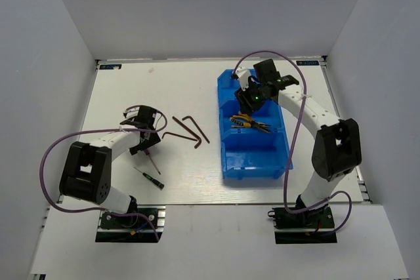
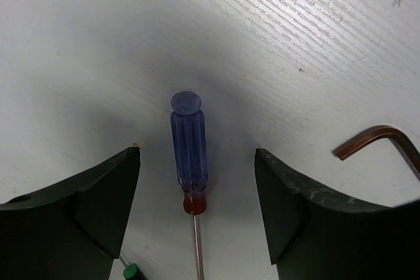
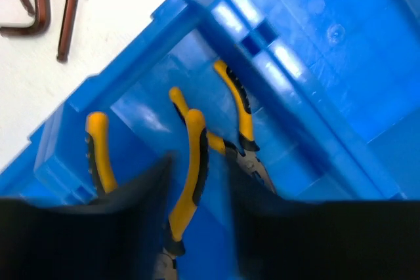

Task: Sort the tools into containers

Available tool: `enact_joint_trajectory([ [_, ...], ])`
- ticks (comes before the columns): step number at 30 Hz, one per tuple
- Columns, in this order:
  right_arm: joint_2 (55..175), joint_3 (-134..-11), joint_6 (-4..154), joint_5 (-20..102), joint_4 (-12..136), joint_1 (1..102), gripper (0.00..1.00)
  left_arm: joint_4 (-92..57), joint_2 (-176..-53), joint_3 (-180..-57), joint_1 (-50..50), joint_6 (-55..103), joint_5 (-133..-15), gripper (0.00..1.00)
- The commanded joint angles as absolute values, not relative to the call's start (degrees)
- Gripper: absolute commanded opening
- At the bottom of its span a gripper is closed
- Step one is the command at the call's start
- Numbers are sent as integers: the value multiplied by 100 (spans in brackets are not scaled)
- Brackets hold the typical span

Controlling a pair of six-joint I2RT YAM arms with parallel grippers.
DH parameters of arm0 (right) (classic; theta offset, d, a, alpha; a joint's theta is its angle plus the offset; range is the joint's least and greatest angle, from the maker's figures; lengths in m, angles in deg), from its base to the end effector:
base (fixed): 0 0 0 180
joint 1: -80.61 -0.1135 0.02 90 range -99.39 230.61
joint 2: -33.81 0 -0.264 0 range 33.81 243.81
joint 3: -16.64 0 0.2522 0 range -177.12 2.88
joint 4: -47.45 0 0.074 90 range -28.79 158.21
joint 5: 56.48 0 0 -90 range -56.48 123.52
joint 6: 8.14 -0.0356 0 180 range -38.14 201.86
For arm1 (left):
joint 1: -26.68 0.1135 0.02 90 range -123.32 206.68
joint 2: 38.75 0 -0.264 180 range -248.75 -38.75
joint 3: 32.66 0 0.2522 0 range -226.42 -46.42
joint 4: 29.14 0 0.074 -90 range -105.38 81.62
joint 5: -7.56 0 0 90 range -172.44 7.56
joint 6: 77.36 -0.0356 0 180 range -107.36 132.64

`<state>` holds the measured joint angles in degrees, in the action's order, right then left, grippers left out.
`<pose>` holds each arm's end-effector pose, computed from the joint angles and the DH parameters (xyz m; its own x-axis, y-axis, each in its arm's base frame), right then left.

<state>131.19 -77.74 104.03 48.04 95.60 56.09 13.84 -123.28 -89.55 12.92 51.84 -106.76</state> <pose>0.3364 0.1633 0.2776 -0.4506 -0.6070 -0.6546 -0.7719 0.6332 -0.0559 0.2498 -0.0461 0.1589 -0.7632 -0.4061 -0.5027 -0.5140 0.8529 0.0913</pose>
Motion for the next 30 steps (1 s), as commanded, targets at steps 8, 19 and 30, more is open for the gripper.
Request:
enact_joint_trajectory([
  [8,13419,-8887,10620,5180,10577,5784,69,1213,-12663,-9230,1411,4981,-10617,70],
  [19,12584,-8695,10118,5565,10699,6276,68,873,-12525,-9738,1262,4543,-10012,0],
  [30,11607,-6972,9619,6007,9980,6795,0,-588,-14534,-13446,805,5991,-7840,0],
])
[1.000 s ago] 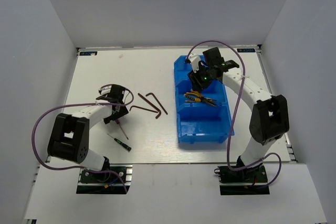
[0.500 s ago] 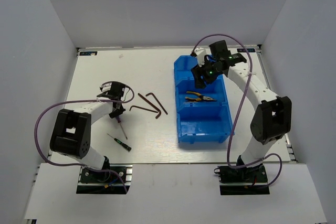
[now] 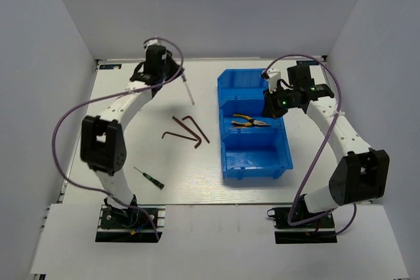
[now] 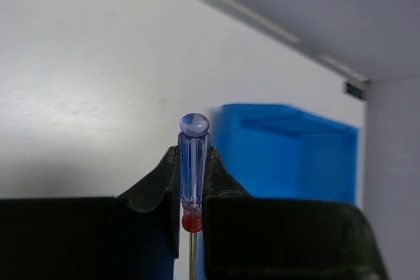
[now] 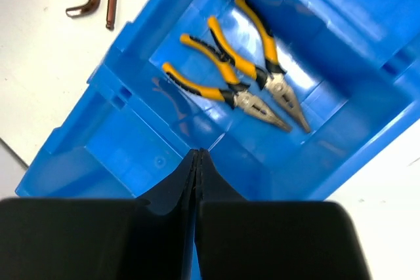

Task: Sort the tools into containers

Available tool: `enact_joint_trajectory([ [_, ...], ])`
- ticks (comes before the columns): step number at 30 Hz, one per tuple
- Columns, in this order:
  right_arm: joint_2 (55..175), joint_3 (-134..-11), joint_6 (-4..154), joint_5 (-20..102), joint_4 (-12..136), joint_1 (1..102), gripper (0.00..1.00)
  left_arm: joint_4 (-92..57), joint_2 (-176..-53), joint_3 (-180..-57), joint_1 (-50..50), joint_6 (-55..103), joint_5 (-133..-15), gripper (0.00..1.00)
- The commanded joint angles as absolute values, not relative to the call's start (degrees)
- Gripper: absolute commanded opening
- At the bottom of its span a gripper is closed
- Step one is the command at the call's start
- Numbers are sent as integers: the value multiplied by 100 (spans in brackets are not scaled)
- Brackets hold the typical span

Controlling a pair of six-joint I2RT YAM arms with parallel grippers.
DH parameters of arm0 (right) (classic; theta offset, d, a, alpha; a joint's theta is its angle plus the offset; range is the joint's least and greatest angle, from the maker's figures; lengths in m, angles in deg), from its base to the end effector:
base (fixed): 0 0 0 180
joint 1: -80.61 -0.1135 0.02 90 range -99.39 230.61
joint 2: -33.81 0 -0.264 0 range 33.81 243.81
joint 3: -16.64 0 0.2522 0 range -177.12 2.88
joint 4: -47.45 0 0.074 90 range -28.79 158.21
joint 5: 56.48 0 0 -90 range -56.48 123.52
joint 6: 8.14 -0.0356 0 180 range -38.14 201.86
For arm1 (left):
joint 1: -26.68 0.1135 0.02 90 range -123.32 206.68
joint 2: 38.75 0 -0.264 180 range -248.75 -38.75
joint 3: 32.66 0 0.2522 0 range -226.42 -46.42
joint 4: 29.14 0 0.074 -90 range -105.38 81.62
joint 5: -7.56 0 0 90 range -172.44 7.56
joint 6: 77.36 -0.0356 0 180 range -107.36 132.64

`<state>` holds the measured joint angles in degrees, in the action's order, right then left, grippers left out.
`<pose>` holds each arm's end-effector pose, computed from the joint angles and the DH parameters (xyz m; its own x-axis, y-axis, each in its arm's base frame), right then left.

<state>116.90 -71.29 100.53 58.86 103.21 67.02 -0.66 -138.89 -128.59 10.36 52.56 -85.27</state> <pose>0.2943 0.0868 0.3144 -0.5629 -0.4337 -0.7036 -0.6912 0.7138 0.1129 0.3942 -0.1136 0.2957 -0.5520 -0.5062 -0.6626 -0.1480 0.8415 -0.5196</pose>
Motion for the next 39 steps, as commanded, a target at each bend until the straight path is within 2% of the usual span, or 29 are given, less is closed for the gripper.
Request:
enact_joint_trajectory([
  [1,11599,-6928,9575,6006,9936,6847,0,-658,-14762,-13701,735,6114,-7892,0],
  [2,11572,-6875,9487,6050,9909,6856,0,-728,-14973,-14208,587,6254,-8084,0],
  [7,11379,-6761,9363,6129,9830,6945,2,-1448,-15862,-15195,155,7186,-8823,0],
  [10,11256,-6585,9249,6103,9786,7041,0,-1511,-16398,-15871,-38,7758,-9184,0],
  [16,10966,-6120,9170,6156,9645,7260,0,-1661,-17171,-16787,-311,7733,-9361,0],
  [20,10843,-5987,9117,6199,9549,7401,1,-1520,-17296,-16736,-434,7671,-9360,0],
  [26,10825,-6005,9100,6453,9540,7612,15,-1774,-17401,-16419,-760,7671,-9483,0],
  [36,10658,-5917,9091,6718,9645,7876,21,-1502,-17946,-17140,-1234,7065,-10142,0],
  [39,10562,-5855,9126,6823,9680,7902,31,-1441,-17763,-16833,-1234,6951,-10142,19],
])
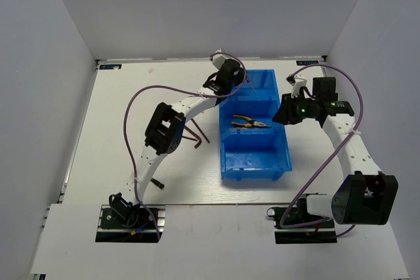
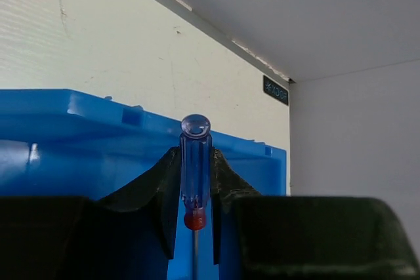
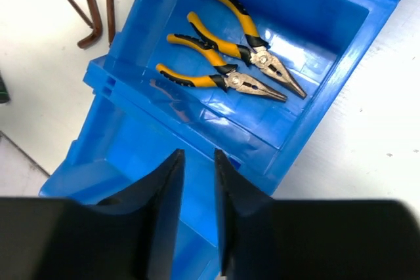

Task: Sort the tools into containers

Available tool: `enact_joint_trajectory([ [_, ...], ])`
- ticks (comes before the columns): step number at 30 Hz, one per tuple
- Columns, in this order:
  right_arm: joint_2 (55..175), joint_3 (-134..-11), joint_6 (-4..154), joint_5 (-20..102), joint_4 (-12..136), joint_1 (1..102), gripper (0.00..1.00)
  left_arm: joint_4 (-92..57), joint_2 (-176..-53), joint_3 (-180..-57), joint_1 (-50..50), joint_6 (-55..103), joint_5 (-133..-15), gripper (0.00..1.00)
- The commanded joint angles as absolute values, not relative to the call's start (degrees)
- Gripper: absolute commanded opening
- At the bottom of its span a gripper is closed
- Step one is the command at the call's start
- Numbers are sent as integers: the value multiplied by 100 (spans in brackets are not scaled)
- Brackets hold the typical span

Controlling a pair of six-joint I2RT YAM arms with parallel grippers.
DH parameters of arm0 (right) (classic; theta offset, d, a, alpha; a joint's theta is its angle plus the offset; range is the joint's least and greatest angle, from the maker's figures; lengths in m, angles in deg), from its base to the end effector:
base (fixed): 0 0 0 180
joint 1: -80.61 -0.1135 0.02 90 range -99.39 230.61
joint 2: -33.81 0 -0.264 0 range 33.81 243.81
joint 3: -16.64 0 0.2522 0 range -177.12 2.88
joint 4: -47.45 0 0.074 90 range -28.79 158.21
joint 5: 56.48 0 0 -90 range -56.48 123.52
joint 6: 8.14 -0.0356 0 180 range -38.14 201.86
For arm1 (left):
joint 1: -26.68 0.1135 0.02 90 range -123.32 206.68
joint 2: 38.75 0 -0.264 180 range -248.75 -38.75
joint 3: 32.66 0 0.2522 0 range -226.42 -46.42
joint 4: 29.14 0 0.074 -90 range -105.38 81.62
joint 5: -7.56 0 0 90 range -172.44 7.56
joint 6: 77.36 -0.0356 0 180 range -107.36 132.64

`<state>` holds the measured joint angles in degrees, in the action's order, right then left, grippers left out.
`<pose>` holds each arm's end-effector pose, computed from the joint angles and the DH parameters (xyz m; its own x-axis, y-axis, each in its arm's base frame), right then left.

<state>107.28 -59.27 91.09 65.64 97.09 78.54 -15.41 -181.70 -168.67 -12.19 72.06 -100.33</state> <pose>0.2668 0.0286 0.3009 -0.6609 -0.1598 -0.7332 -0.5042 0.8183 0.2761 0.4600 -0.3567 0.2040 -0.4613 -0.6805 -0.5693 -0.0466 0.6594 -0.7503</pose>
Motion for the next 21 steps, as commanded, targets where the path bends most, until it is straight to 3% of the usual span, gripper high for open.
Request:
enact_joint_trajectory([
  [1,10553,-5847,9143,6850,9698,7929,34,-1441,-17683,-16702,-1234,6950,-10142,33],
  [3,10579,-5873,9248,7007,9715,7920,46,-1668,-17481,-16271,-1234,6846,-10142,52],
  [4,10562,-5890,9284,7052,9715,7911,49,-1748,-17289,-16174,-1234,6758,-10142,68],
  [7,10667,-6039,9600,7516,9838,7876,57,-1888,-16876,-16094,-1234,6153,-10082,91],
  [10,10877,-6285,9951,8176,9943,7806,57,-1836,-16436,-15954,-1234,5504,-9967,94],
  [13,11194,-6611,10373,8537,10067,7404,50,-1573,-15278,-15045,-1234,4967,-10194,94],
  [15,11475,-6925,10793,8538,10312,7122,43,-1277,-13965,-14278,-1234,4771,-10458,80],
  [16,11536,-7006,10883,8416,10365,6572,37,-1083,-13521,-13465,-1234,4771,-10685,64],
  [17,11755,-7059,10962,8258,10392,6358,32,-828,-13047,-13066,-1130,4771,-10740,24],
  [18,11835,-7120,10998,8143,10418,6138,21,-443,-12616,-12722,-1129,4771,-10966,7],
  [19,11897,-7191,11033,7820,10401,5631,12,527,-12202,-12127,-1129,4875,-11578,0],
  [21,12318,-7288,10841,7300,10122,4646,0,1533,-11042,-11526,-1129,5435,-11890,0],
])
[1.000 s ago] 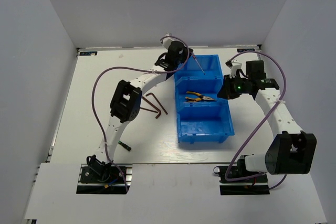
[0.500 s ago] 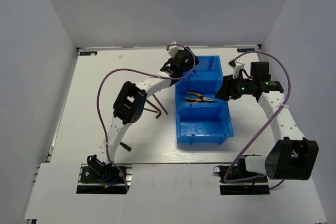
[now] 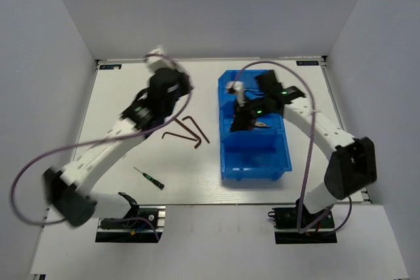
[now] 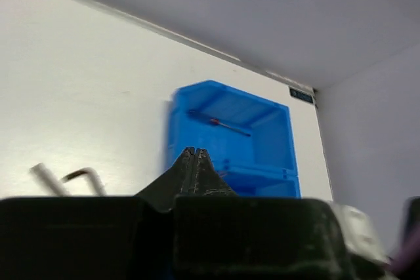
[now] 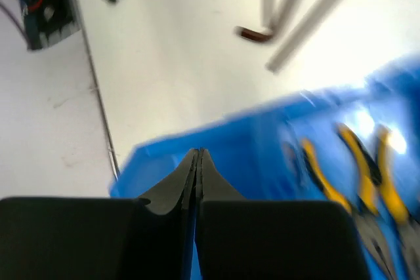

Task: Sort the tools into containers

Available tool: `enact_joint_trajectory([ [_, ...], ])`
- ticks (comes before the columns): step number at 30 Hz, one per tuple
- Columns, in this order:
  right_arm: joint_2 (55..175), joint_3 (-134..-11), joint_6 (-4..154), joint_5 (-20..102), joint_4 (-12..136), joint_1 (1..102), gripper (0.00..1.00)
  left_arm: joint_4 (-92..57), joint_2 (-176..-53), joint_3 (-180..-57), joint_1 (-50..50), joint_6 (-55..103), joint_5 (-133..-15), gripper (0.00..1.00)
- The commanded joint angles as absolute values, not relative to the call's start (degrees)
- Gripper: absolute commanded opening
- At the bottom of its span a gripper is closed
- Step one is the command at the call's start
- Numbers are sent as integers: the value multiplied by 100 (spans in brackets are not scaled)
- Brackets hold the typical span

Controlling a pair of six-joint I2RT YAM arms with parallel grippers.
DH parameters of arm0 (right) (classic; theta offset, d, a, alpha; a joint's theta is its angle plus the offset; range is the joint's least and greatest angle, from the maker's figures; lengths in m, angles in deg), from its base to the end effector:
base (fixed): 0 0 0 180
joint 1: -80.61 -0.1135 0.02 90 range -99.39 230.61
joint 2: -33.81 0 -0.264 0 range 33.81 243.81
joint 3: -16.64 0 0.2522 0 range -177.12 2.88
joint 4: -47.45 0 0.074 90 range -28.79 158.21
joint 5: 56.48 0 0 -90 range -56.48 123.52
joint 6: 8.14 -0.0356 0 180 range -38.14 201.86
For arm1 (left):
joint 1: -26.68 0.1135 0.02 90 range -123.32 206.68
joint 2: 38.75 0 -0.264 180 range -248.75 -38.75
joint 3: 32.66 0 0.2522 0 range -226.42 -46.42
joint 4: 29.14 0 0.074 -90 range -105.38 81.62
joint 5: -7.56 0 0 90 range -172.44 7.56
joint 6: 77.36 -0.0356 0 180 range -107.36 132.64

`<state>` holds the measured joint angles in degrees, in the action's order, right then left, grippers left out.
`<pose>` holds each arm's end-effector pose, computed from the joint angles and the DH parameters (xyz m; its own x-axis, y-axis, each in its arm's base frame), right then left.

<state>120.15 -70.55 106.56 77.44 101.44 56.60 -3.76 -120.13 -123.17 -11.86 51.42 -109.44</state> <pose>0.2778 0.1508 0.3010 -0.3827 -0.5000 -0.7769 -0.9170 0.3079 0.2536 0.2689 -0.1935 0.3850 -0.3048 -0.4707 -0.8280 0.0299 0.8642 -0.5023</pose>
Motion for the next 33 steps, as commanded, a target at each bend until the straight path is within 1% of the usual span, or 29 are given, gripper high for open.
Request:
enact_joint_trajectory([
  [1,12432,-7453,10344,6828,9920,4433,0,2583,-10699,-11010,-1129,5804,-12031,0],
  [2,12921,-7559,10130,6624,9831,4039,0,2993,-10356,-10779,-1129,6373,-12032,4],
  [3,13135,-7691,9893,6474,9769,3731,0,3363,-9709,-10437,-1129,6649,-11962,30],
  [4,13859,-8397,9403,6281,9916,3606,1,3993,-9406,-10312,-1181,6921,-11866,40],
  [5,14118,-8674,9224,6244,9996,3265,8,4234,-9107,-10206,-1182,7307,-11804,55],
  [6,14347,-8938,9066,6217,10232,3140,15,4463,-8582,-10144,-1182,7450,-11647,60],
  [7,14950,-9662,8690,6200,10304,3052,20,4874,-8351,-10091,-1182,7564,-11576,63],
  [8,15078,-9835,8582,6147,10296,2712,25,5026,-8148,-10091,-1182,7626,-11523,66],
  [9,15288,-10037,8398,6025,10087,2586,30,5141,-7772,-10091,-1182,7627,-11522,68],
  [10,15429,-10135,8283,5919,10006,2481,32,5281,-7594,-10091,-1182,7627,-11470,69],
  [11,15492,-10170,8230,5631,9927,2088,34,5283,-7436,-10091,-1182,7575,-11470,71],
  [12,15675,-10301,8090,5602,9857,1971,38,5283,-7269,-10091,-1182,7409,-11470,74],
  [13,15833,-10442,8011,5602,9839,1770,43,5057,-7111,-10091,-1182,7181,-11400,74],
  [15,16088,-10636,7790,5470,9847,1392,44,4775,-6654,-10152,-1129,6566,-11189,76],
  [17,16221,-10715,7598,5357,9699,1250,48,4536,-6442,-10275,-1129,6379,-11083,77],
  [18,16274,-10724,7571,5330,9646,1066,53,4536,-6389,-10275,-1129,6144,-11083,77],
  [22,16388,-10804,7561,5084,9514,784,56,4632,-6389,-10451,-1129,6002,-10977,79],
  [29,16608,-10830,7816,3749,9312,564,57,4386,-6441,-10451,-1129,5878,-10837,79],
  [33,16696,-10786,8001,3686,9294,581,57,4211,-6503,-10451,-1129,5825,-10723,79],
])
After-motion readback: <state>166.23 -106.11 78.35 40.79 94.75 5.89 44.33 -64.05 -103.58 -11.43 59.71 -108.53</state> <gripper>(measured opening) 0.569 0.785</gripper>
